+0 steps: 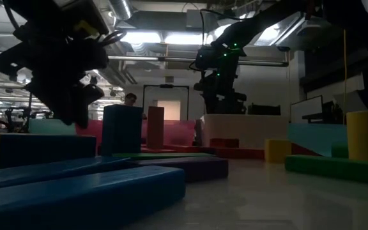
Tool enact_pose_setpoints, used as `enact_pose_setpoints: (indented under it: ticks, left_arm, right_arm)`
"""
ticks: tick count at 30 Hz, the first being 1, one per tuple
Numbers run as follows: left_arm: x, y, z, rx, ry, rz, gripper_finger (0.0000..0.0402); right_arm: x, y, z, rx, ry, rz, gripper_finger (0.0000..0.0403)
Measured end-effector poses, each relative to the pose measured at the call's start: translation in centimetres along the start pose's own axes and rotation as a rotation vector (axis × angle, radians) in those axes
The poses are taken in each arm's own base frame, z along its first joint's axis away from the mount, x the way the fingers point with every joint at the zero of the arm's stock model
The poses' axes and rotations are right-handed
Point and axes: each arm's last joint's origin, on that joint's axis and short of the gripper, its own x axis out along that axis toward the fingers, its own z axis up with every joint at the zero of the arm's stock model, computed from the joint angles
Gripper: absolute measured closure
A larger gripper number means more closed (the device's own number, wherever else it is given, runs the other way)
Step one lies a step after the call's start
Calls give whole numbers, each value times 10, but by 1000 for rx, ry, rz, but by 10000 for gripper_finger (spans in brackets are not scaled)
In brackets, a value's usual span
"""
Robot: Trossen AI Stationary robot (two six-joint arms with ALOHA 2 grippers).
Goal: Sort blocks
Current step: Put the yellow block into the white bin
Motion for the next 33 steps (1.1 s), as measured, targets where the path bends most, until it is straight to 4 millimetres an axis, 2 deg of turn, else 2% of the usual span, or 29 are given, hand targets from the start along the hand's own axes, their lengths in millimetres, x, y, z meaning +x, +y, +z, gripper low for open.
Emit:
enact_pose_setpoints:
  ticks: [10, 16, 28, 33]
  left_arm:
    - [14, 0, 0, 27, 42, 66, 246]
    - [15, 0, 1, 27, 41, 65, 246]
    - [36, 3, 6, 27, 25, 62, 246]
    - [37, 3, 7, 29, 8, 63, 246]
  right_arm:
    - [0, 0, 0, 0, -1, 0, 139]
    - [0, 0, 0, 0, -1, 0, 139]
    - [0, 0, 0, 0, 3, 10, 139]
    - [0, 0, 0, 0, 3, 11, 139]
